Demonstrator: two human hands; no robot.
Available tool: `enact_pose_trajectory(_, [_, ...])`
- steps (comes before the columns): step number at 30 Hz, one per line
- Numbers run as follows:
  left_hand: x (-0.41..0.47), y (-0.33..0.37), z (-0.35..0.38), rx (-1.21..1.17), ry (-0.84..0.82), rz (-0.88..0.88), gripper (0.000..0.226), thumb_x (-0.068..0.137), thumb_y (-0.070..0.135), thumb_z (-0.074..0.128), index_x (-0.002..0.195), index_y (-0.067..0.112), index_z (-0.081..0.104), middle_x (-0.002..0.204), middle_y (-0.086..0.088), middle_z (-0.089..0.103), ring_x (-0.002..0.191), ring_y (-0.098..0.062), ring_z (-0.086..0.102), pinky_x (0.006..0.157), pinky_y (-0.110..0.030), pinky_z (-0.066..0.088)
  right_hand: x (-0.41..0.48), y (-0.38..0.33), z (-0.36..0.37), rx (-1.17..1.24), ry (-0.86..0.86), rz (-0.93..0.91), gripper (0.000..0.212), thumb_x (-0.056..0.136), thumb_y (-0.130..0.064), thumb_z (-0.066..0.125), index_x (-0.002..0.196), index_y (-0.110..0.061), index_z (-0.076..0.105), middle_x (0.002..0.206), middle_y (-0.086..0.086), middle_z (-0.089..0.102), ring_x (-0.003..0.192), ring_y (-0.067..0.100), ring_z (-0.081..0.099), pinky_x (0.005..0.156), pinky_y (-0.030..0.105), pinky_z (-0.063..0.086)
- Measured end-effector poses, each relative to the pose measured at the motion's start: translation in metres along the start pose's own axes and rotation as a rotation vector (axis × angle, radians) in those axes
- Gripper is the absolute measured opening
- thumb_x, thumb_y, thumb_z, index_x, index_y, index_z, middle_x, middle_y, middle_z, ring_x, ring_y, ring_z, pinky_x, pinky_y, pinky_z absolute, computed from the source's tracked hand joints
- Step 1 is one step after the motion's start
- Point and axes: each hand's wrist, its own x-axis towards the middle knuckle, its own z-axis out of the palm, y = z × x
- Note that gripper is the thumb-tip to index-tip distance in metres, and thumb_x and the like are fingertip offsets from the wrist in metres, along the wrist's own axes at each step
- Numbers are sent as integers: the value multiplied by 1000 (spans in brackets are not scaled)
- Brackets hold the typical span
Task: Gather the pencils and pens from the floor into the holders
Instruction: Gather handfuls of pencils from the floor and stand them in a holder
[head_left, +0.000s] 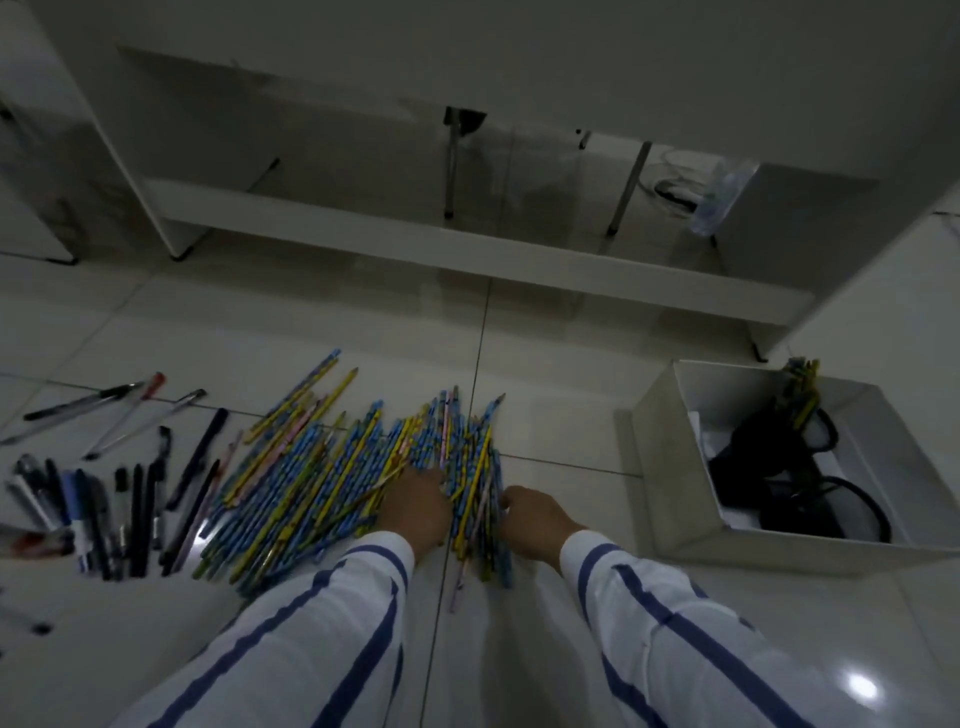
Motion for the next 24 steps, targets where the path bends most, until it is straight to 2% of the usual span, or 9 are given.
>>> enact_pose_trajectory(2, [2, -5, 6, 136, 33, 65, 47, 90, 15, 50, 136, 18, 49, 142, -12, 42, 125, -30, 46, 103, -36, 42, 12, 0, 16, 123, 17, 99, 33, 92, -25, 51, 116, -3, 51, 123, 17, 57, 108, 31, 57, 76, 28, 44])
enact_pose_trajectory(3, [1, -7, 7, 186, 64, 98, 45, 88, 18, 52, 133, 18, 51, 137, -11, 44, 123, -30, 45, 102, -37, 42, 17, -1, 22, 198, 46, 147, 36, 89, -30, 54, 116, -5, 49, 122, 16, 55, 106, 31, 57, 75, 28, 45])
enact_pose_trajectory(7, [-4, -17, 7, 291, 94, 148, 32, 82, 28, 60, 112, 19, 58, 121, -7, 49, 113, -27, 48, 91, -36, 45, 28, -9, 37, 366, 173, 247, 50, 84, -36, 62, 121, -8, 43, 123, 14, 45, 109, 33, 54, 84, 35, 47])
enact_pose_trajectory(11, [-6, -29, 6, 233, -52, 73, 28, 85, 32, 61, 107, 16, 53, 113, -8, 57, 100, -27, 59, 83, -37, 52, 31, -12, 53, 370, 221, 214, 41, 86, -29, 60, 118, -9, 43, 120, 16, 50, 104, 35, 57, 84, 38, 50])
enact_pose_trajectory(18, [-2, -27, 8, 326, -56, 49, 20, 92, 19, 51, 108, 11, 59, 112, -9, 62, 97, -26, 64, 80, -38, 55, 33, -11, 57, 301, 223, 127, 33, 90, -25, 56, 115, -5, 47, 115, 18, 56, 101, 34, 59, 79, 34, 48])
enact_pose_trajectory(24, [4, -26, 6, 255, -107, 12, 21, 92, 22, 52, 100, 6, 63, 106, -12, 65, 92, -27, 65, 75, -35, 53, 35, -7, 50, 295, 200, 95, 20, 90, -24, 55, 101, -7, 50, 110, 18, 61, 101, 32, 59, 73, 27, 42])
